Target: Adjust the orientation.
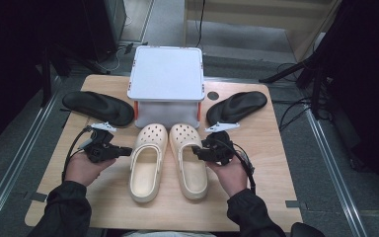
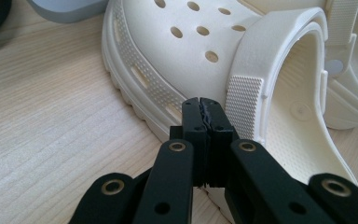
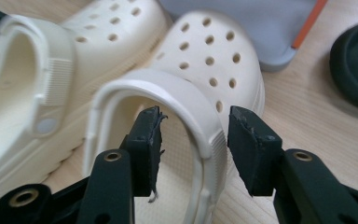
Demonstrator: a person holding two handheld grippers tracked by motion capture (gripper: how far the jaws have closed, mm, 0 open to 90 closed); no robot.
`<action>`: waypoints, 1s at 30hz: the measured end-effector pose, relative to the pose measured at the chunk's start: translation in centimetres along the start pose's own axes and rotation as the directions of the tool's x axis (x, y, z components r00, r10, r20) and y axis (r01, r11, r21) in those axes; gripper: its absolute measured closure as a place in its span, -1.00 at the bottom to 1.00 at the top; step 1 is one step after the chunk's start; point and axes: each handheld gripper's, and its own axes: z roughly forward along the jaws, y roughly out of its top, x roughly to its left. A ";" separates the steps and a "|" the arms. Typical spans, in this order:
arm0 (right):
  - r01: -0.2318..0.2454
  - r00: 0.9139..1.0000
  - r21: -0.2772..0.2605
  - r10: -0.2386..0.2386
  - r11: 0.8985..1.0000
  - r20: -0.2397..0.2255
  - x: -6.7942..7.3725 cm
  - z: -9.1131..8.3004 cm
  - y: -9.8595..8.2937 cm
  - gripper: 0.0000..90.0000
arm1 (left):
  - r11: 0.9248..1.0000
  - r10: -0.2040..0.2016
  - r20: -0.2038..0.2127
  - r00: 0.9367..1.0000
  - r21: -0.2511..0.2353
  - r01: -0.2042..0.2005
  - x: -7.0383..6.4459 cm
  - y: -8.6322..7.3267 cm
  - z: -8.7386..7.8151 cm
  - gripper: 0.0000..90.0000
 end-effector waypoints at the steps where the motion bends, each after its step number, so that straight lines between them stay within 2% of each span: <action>1: 0.011 1.000 -0.025 -0.011 1.000 -0.012 0.0 -0.7 0.1 0.23 | 1.000 0.001 -0.001 1.000 0.001 -0.001 0.0 0.0 0.0 1.00; 2: 0.020 0.999 -0.046 -0.022 0.999 -0.030 0.0 -1.8 0.3 0.28 | 1.000 -0.003 -0.003 1.000 -0.002 0.003 0.1 -0.1 0.0 1.00; 4: 0.027 0.999 -0.059 -0.030 0.998 -0.045 -0.2 -2.7 0.4 0.51 | 1.000 -0.009 -0.002 1.000 -0.004 0.009 0.2 -0.1 -0.1 1.00; 5: 0.027 0.999 -0.059 -0.030 0.998 -0.045 -0.2 -2.7 0.4 0.51 | 1.000 -0.009 -0.002 1.000 -0.004 0.009 0.2 -0.1 -0.1 1.00; 6: 0.033 0.998 -0.060 -0.037 0.998 -0.058 -0.7 -3.2 0.2 0.74 | 1.000 -0.007 -0.001 1.000 -0.004 0.007 0.2 -0.1 0.0 1.00; 10: 0.028 0.998 -0.041 -0.030 0.999 -0.050 -1.6 -3.0 -0.3 0.97 | 1.000 -0.011 -0.003 1.000 0.009 0.011 0.3 -0.2 0.4 1.00; 11: 0.010 0.999 -0.019 -0.011 1.000 -0.047 -2.5 -2.4 -0.7 1.00 | 1.000 -0.009 -0.005 1.000 0.019 0.009 0.4 -0.2 0.7 1.00; 12: 0.010 0.999 -0.019 -0.011 1.000 -0.047 -2.5 -2.4 -0.7 1.00 | 1.000 -0.009 -0.005 1.000 0.019 0.009 0.4 -0.2 0.7 1.00; 17: -0.016 1.000 0.025 0.016 1.000 -0.015 -4.2 -0.3 -1.6 1.00 | 0.998 -0.020 -0.007 1.000 0.055 0.020 0.7 -0.3 1.6 1.00; 20: -0.036 0.999 0.051 0.038 0.998 -0.031 -4.7 1.3 -1.9 1.00 | 0.998 -0.020 -0.007 1.000 0.060 0.020 0.7 -0.2 1.8 1.00; 24: -0.038 0.997 0.059 0.041 0.998 -0.061 -4.4 2.0 -1.9 1.00 | 0.998 -0.015 0.005 1.000 0.065 0.015 0.5 -0.3 1.8 1.00; 26: -0.019 0.998 0.065 0.023 0.998 -0.052 -4.0 2.3 -1.8 1.00 | 0.997 -0.006 0.016 1.000 0.074 0.005 0.3 -0.3 1.9 1.00; 30: -0.020 0.998 0.068 0.024 0.998 -0.055 -3.8 2.5 -1.9 1.00 | 0.997 0.005 0.027 1.000 0.077 -0.007 -0.3 -0.2 2.2 1.00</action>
